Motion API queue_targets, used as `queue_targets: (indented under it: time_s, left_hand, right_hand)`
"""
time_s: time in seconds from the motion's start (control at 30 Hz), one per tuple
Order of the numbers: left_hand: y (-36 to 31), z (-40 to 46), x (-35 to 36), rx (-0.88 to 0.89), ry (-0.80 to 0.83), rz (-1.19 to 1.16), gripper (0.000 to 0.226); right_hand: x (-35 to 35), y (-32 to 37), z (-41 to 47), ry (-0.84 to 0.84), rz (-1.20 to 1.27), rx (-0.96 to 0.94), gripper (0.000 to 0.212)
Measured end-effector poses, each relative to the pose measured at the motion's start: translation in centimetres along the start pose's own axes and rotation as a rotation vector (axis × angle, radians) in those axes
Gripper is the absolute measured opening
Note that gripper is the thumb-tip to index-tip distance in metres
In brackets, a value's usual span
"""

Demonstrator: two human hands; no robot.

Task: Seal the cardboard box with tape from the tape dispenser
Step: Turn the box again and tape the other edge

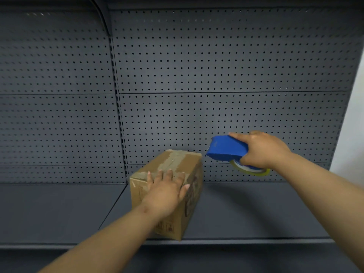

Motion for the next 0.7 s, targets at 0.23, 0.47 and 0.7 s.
queue_targets:
  time_s: [0.23,0.47,0.7]
  left_hand:
    - [6.7,0.5,-1.0,0.27,0.193,-0.016,0.068]
    - [13.7,2.4,-3.0,-0.072,0.212,0.234,0.054]
    - [12.2,7.7,-1.3,-0.293,0.178,-0.328,0.118]
  right_hand:
    - [-1.2,-0.4,-0.3,-0.068,0.058,0.029,0.077]
    - [-0.7,-0.6,0.5,-0.085,0.06,0.051,0.076]
    - [-0.1,0.5,1.9,-0.071,0.032,0.062,0.075]
Point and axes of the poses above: each hand's wrist, its own z-axis towards the middle knuckle, its own x-axis out of the palm, y = z × x, the point moved 5 cm from there along z, towards the middle knuckle, and after that the axes turned 14 degrees about y, right-handed, at the moved point
